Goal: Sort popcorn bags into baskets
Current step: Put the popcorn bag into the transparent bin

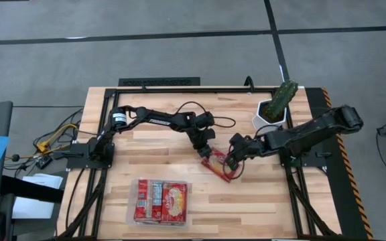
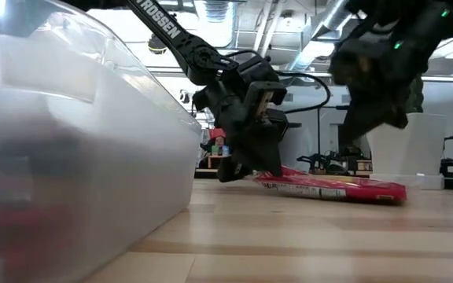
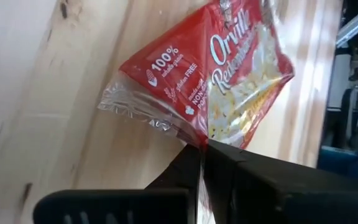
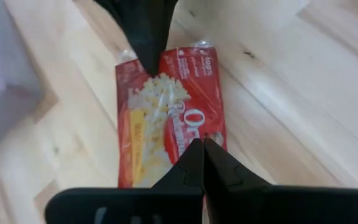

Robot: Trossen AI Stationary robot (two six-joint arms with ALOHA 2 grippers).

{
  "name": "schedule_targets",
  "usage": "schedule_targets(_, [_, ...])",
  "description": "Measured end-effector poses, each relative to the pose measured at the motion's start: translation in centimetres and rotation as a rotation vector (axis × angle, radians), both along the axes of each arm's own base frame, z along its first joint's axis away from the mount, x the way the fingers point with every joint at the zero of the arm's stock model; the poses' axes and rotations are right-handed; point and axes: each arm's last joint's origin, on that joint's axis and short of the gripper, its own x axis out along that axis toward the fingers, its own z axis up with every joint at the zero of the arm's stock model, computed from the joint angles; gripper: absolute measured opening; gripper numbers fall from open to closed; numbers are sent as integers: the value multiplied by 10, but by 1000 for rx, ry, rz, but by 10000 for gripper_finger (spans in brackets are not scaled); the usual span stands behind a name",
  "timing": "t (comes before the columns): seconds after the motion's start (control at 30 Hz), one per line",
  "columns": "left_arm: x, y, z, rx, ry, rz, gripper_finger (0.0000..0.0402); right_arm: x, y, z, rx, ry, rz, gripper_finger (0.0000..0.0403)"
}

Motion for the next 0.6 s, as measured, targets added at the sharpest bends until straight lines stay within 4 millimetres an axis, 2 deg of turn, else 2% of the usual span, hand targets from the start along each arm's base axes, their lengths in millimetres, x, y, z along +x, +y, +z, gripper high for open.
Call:
schedule_targets(0.1, [5, 2, 13, 1, -2, -24, 0, -13, -2, 15, -1, -24, -5, 14])
schedule_targets(0.23, [12, 3, 43, 52, -13, -103, 0, -29, -3, 29, -34, -47, -32, 13])
schedule_targets(0.43, [10, 2, 95, 173, 27, -234, 0, -47, -3, 37, -86, -31, -79, 17])
schedule_targets(0.6, [2, -3, 132, 233, 71, -313, 0, -53, -3, 38, -120, -14, -85, 14])
